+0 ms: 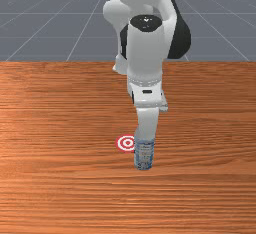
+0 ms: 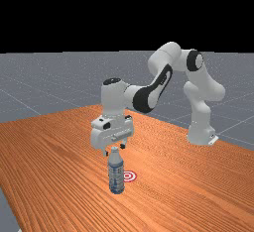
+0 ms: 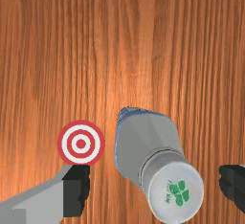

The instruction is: Pick up the bottle and put it on the marker

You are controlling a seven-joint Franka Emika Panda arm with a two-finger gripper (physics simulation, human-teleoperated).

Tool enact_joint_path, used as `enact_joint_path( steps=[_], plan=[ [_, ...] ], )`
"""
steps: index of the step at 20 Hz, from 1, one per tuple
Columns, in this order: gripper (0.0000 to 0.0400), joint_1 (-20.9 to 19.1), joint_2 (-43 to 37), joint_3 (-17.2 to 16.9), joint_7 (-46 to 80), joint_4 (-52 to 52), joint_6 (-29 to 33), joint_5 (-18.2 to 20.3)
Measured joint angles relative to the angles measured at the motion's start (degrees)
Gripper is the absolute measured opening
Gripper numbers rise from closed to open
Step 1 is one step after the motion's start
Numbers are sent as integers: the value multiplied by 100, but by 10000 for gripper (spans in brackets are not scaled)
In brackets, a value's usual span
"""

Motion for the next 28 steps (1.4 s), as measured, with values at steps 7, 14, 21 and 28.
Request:
enact_joint_path(
  steps=[7, 14, 21, 28],
  plan=[
    [178, 26, -23, -27, 45, -15, 36, -47],
    [178, -105, -36, -205, 530, -32, -21, 106],
    [177, -111, 248, -276, 138, 464, -280, -205],
    [176, -187, -163, -196, 136, -201, -62, -30]
  ],
)
